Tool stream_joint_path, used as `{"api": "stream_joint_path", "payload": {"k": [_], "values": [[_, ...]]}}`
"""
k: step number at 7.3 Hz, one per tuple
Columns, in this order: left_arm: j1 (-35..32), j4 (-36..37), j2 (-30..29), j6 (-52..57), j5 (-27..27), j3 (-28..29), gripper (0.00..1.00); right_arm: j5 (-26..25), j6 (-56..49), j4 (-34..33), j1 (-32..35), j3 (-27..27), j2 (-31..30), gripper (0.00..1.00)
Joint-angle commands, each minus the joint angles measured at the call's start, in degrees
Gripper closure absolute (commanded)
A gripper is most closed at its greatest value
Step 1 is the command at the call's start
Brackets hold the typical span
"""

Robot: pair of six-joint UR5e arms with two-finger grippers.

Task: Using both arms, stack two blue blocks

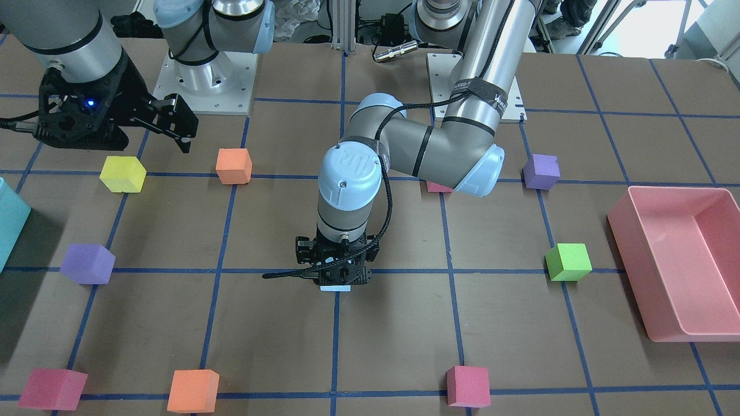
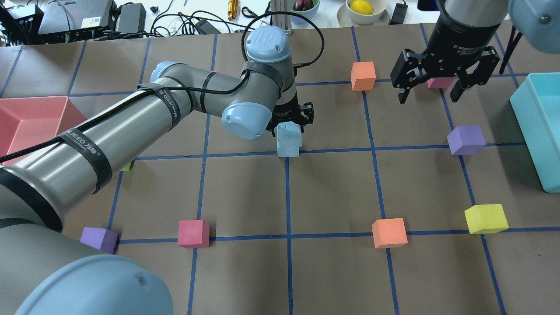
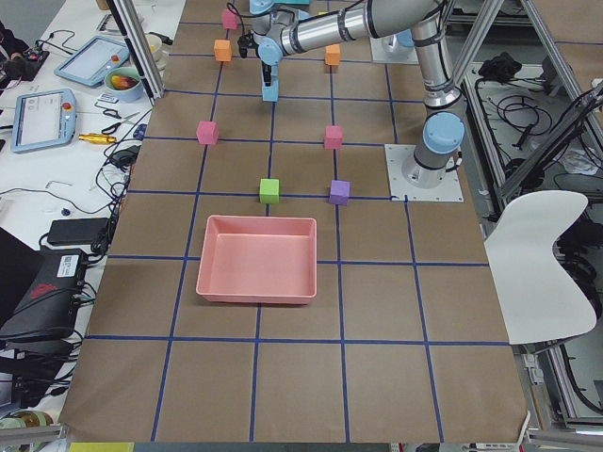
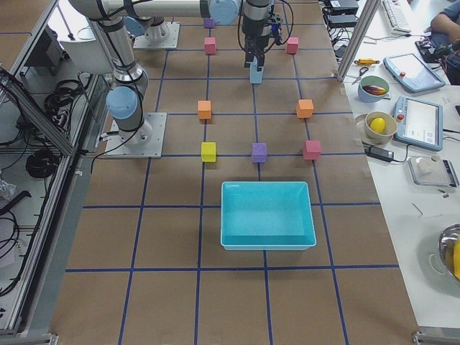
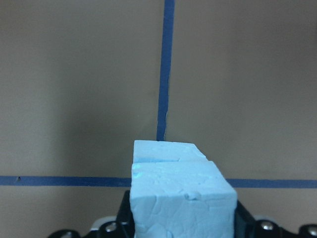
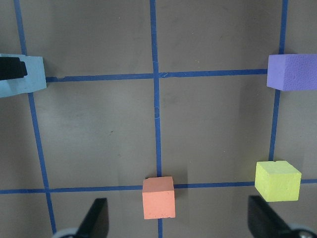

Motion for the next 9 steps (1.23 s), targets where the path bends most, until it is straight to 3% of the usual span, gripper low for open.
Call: {"api": "stream_joint_path", "payload": {"k": [1, 2, 3, 5, 7, 9], "values": [[-0.16, 0.08, 1.11, 0.24, -0.11, 0.87, 0.00, 0.10, -0.01, 0.02, 0.21, 0.29, -0.84, 0.00], [0.54, -0.88, 2.95, 1.46, -0.28, 2.62, 0.00, 0.10, 0.07, 0.02, 1.52, 0.29, -0.85, 0.00], [2.11, -6.72, 5.75, 5.39, 0.06, 5.51, 0.00, 0.10, 0.08, -0.24, 2.40, 0.20, -0.85, 0.00], [12.61, -22.19, 13.73, 22.05, 0.42, 7.64, 0.00, -0.07, -0.01, -0.07, 2.24, 0.29, -1.02, 0.00], [17.33, -32.91, 22.87, 26.34, 0.50, 5.73, 0.00, -0.16, -0.10, -0.07, 1.89, 0.29, -1.11, 0.00], [19.70, -33.76, 30.44, 26.34, 4.52, 1.52, 0.00, -0.16, -0.45, 0.02, 1.80, 0.28, -1.11, 0.00]]}}
